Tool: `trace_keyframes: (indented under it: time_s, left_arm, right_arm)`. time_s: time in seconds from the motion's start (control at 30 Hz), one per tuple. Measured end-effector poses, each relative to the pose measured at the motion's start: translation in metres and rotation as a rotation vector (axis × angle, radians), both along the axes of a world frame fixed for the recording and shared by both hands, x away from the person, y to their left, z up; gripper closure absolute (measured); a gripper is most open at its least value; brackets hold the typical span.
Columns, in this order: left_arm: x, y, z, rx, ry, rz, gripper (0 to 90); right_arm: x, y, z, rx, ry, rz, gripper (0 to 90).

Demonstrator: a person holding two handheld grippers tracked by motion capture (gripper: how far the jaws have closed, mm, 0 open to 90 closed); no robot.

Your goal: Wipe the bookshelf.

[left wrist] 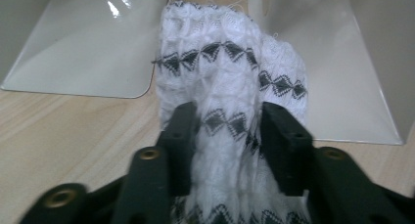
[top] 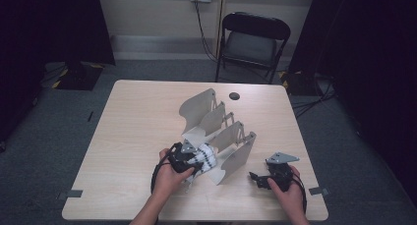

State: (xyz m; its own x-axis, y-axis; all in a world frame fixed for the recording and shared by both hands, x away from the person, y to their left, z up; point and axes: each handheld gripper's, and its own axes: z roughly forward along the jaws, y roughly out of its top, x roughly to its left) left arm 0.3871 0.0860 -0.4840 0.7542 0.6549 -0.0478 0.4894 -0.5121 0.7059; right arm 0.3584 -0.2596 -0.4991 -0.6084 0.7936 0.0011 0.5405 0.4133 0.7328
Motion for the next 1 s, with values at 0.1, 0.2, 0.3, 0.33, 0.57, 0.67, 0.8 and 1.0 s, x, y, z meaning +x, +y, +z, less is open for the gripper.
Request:
trace_keyframes:
  time_s: [0.1, 0.2, 0.3, 0.33, 0.57, 0.67, 0.8, 1.0]
  left_arm:
    - [0.0, -0.001, 0.002, -0.004, 0.028, 0.001, 73.5]
    - [0.0, -0.002, 0.006, 0.007, 0.043, -0.001, 77.9]
    - [0.002, -0.002, 0.013, -0.035, 0.057, 0.008, 79.2]
    - [0.002, -0.003, 0.017, -0.049, 0.058, 0.006, 79.3]
    - [0.013, -0.01, 0.064, -0.117, 0.024, -0.004, 79.3]
    - [0.02, -0.013, 0.082, -0.099, 0.002, -0.006, 79.4]
    - [0.025, -0.019, 0.094, -0.072, 0.007, -0.007, 79.5]
    - [0.021, -0.016, 0.079, -0.097, 0.026, -0.014, 79.6]
  right_arm:
    - [0.0, 0.0, 0.0, 0.0, 0.0, 0.0, 13.5]
    - [0.0, 0.0, 0.0, 0.0, 0.0, 0.0, 13.5]
    - [0.0, 0.0, 0.0, 0.0, 0.001, -0.001, 13.5]
    - [0.0, 0.0, 0.0, 0.0, 0.001, -0.001, 13.5]
    - [0.0, 0.0, 0.0, 0.0, 0.0, 0.0, 13.5]
    - [0.0, 0.0, 0.0, 0.0, 0.0, 0.0, 13.5]
    - [0.0, 0.0, 0.0, 0.0, 0.0, 0.001, 13.5]
    - [0.0, 0.0, 0.0, 0.0, 0.0, 0.002, 13.5]
